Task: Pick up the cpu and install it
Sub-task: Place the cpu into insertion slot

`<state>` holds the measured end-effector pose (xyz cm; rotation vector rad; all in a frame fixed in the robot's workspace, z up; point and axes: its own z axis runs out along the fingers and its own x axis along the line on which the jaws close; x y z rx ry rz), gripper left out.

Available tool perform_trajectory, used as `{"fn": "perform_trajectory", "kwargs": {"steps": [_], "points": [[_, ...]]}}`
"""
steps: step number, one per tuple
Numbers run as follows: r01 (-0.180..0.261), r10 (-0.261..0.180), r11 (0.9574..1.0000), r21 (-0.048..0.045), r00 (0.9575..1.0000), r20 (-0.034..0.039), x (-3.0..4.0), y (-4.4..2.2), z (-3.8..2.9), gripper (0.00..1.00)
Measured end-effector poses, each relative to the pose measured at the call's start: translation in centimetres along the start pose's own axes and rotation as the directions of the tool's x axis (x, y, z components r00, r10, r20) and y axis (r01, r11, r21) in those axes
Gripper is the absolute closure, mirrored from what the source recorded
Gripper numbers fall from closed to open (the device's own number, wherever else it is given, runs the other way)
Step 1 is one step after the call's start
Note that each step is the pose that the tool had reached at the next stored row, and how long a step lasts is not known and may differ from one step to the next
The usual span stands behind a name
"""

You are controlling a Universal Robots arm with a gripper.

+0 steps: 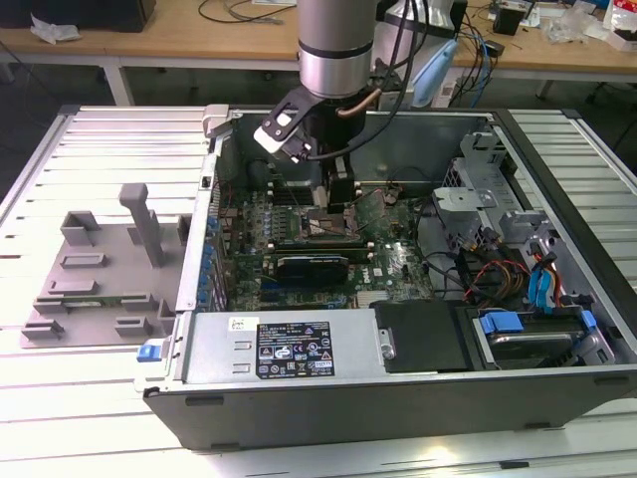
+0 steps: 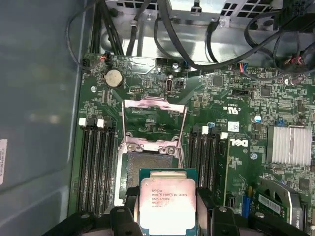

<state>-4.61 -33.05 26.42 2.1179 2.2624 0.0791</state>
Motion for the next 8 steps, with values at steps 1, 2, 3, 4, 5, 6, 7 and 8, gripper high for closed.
{"fn": "perform_trajectory", "kwargs": {"steps": [1, 2, 3, 4, 5, 6, 7, 8], "points": [[-0.013, 0.013, 0.9999, 0.0001, 0.9999, 0.0028, 0.01, -0.02, 0.24, 0.45], [-0.020, 0.020, 0.9998, 0.0001, 0.9998, 0.0034, 0.02, -0.03, 0.33, 0.45], [-0.026, 0.026, 0.9997, 0.0001, 0.9996, 0.0038, 0.02, -0.03, 0.42, 0.45], [-0.041, 0.041, 0.9992, 0.0000, 0.9991, 0.0047, 0.04, -0.04, 0.56, 0.45], [-0.046, 0.046, 0.9990, 0.0001, 0.9989, 0.0052, 0.04, -0.04, 0.57, 0.45], [-0.046, 0.046, 0.9989, 0.0000, 0.9989, 0.0051, 0.04, -0.04, 0.58, 0.45], [-0.046, 0.046, 0.9989, -0.0003, 0.9989, 0.0048, 0.06, -0.04, 0.64, 0.45], [-0.046, 0.046, 0.9989, -0.0001, 0.9989, 0.0050, 0.07, -0.05, 0.77, 0.45]]}}
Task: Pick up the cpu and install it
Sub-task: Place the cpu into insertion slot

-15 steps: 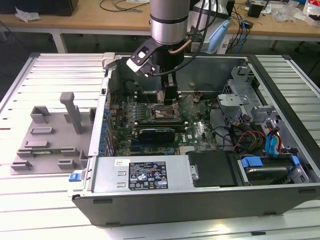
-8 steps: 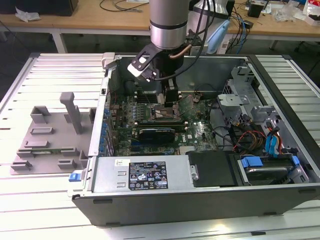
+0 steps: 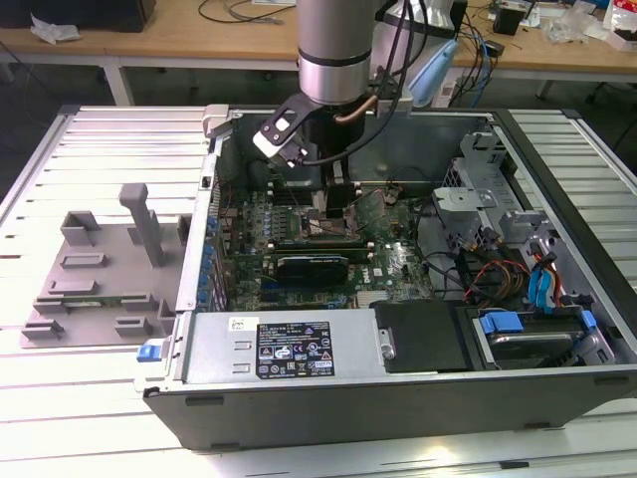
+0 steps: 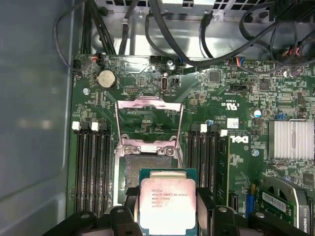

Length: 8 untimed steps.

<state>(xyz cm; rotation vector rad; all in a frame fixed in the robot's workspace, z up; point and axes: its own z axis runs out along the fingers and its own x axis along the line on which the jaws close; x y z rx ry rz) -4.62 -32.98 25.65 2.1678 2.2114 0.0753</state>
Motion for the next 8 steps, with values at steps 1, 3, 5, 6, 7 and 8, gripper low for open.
{"fn": "perform_trajectory", "kwargs": {"steps": [1, 3, 5, 6, 7, 8], "points": [[0.000, 0.000, 1.0000, 0.0000, 1.0000, 0.0001, 0.06, -0.02, 0.22, 0.45], [0.005, -0.005, 1.0000, 0.0001, 1.0000, 0.0002, 0.36, -0.03, 0.56, 0.45], [0.011, -0.011, 0.9999, 0.0002, 0.9999, 0.0033, 0.95, -0.04, 0.90, 0.45], [0.012, -0.012, 0.9999, 0.0002, 0.9999, 0.0079, 1.08, -0.05, 1.15, 0.45], [0.012, -0.012, 0.9999, 0.0005, 0.9999, 0.0117, 1.11, -0.08, 1.46, 0.45], [0.013, -0.013, 0.9999, 0.0006, 0.9998, 0.0150, 1.18, -0.10, 1.78, 0.45]]}}
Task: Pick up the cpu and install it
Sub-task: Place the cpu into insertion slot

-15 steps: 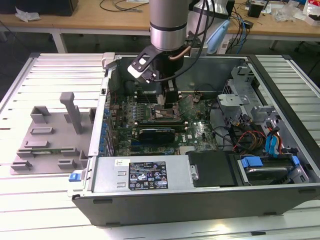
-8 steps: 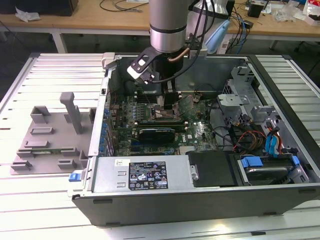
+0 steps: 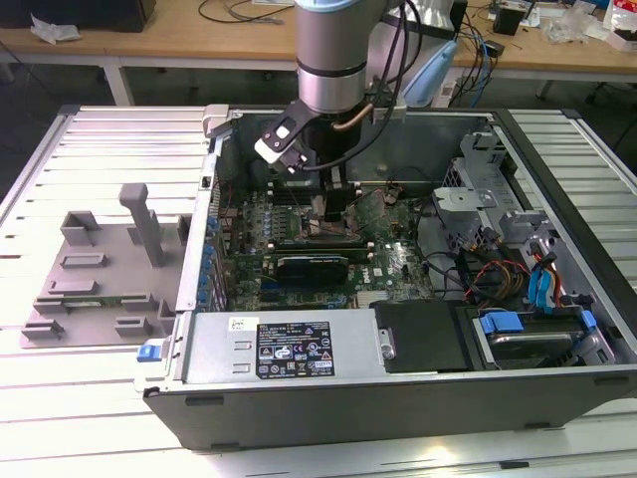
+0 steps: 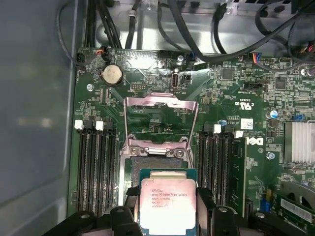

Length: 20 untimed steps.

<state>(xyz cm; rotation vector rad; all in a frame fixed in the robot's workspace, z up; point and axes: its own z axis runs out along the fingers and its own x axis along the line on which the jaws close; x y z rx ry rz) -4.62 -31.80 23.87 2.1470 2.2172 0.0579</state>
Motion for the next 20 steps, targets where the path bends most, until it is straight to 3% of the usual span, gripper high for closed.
{"fn": "perform_trajectory", "kwargs": {"steps": [4, 8, 15, 20], "points": [[0.001, -0.001, 1.0000, 0.0008, 0.9999, 0.0108, 0.24, -0.02, 0.52, 0.45], [0.003, -0.003, 1.0000, 0.0022, 0.9997, 0.0224, 0.78, -0.05, 1.54, 0.45], [0.010, -0.010, 0.9999, 0.0023, 0.9997, 0.0239, 1.06, -0.13, 2.91, 0.45], [0.010, -0.010, 0.9999, 0.0024, 0.9996, 0.0251, 1.15, -0.18, 3.33, 0.45]]}}
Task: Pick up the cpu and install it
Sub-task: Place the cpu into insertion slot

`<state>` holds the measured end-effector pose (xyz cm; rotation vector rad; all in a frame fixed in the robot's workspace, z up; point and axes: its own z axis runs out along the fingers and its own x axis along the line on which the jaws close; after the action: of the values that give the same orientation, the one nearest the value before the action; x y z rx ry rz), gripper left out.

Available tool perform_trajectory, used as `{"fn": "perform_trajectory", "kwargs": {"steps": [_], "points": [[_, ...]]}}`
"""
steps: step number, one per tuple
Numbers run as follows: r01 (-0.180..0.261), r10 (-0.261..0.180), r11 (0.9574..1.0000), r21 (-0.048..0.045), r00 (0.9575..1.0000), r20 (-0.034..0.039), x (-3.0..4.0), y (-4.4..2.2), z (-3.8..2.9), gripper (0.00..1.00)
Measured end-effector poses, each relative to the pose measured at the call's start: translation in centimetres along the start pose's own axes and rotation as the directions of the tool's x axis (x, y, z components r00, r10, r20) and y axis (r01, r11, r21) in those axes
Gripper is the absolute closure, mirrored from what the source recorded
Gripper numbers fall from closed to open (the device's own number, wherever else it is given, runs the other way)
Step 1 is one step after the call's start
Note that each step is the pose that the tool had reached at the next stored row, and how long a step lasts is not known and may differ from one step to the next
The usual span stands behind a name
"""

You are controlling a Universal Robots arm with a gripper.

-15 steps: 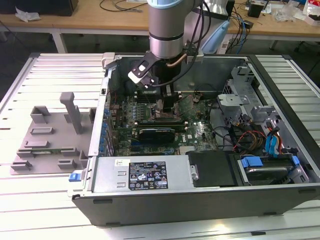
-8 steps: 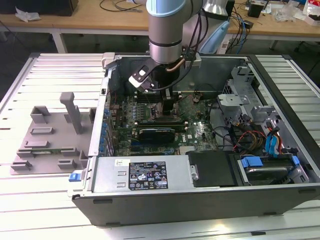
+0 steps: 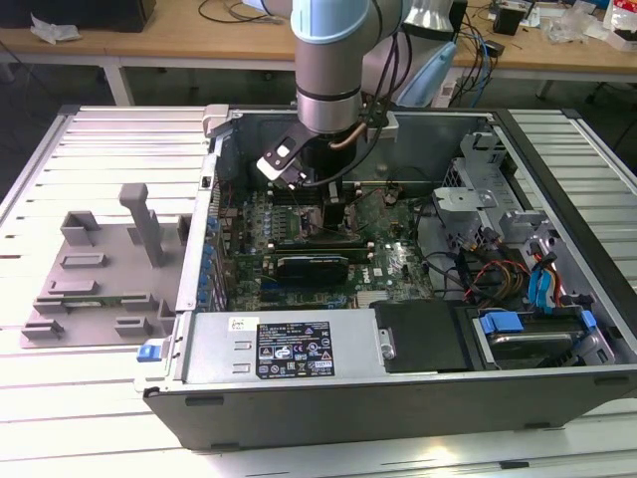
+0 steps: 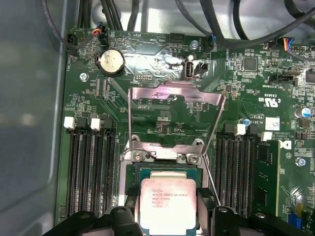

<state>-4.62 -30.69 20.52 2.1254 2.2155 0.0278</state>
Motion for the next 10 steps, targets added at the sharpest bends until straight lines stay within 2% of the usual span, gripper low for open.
{"fn": "perform_trajectory", "kwargs": {"steps": [2, 10], "points": [[-0.016, 0.016, 0.9999, 0.0005, 0.9999, 0.0012, 0.01, 0.00, 0.06, 0.45], [-0.017, 0.017, 0.9999, 0.0005, 0.9998, 0.0013, 0.18, -0.09, 0.37, 0.45]]}}
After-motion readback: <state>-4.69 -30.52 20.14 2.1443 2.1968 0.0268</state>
